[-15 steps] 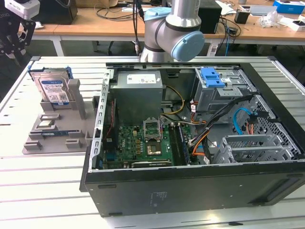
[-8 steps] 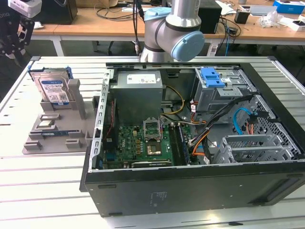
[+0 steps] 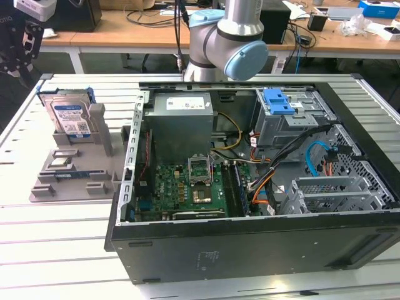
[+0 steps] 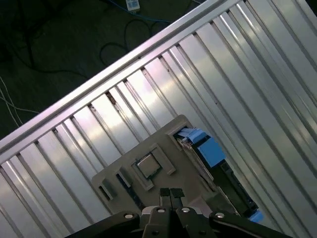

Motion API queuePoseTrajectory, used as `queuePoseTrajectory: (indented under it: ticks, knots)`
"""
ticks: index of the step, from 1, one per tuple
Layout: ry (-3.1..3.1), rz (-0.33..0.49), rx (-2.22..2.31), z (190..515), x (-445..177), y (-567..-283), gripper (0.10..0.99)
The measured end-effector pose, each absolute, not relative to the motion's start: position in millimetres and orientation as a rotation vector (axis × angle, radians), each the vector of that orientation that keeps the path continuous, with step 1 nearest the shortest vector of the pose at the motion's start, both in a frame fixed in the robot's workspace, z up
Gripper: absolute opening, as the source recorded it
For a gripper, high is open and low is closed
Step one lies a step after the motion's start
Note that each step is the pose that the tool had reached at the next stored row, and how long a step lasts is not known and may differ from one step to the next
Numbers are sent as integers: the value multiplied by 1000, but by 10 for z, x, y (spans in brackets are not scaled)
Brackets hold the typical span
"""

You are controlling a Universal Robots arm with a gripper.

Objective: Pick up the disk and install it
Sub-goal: 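Pick up the disk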

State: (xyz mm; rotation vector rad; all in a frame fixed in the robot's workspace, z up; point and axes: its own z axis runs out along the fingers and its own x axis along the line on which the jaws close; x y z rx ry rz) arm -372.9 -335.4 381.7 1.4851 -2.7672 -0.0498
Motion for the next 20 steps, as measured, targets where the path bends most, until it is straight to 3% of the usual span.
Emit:
queuePoseTrajectory:
  ticks: [20]
  knots:
    - [-2549,-49,1827,3817,-3728,-3355,106]
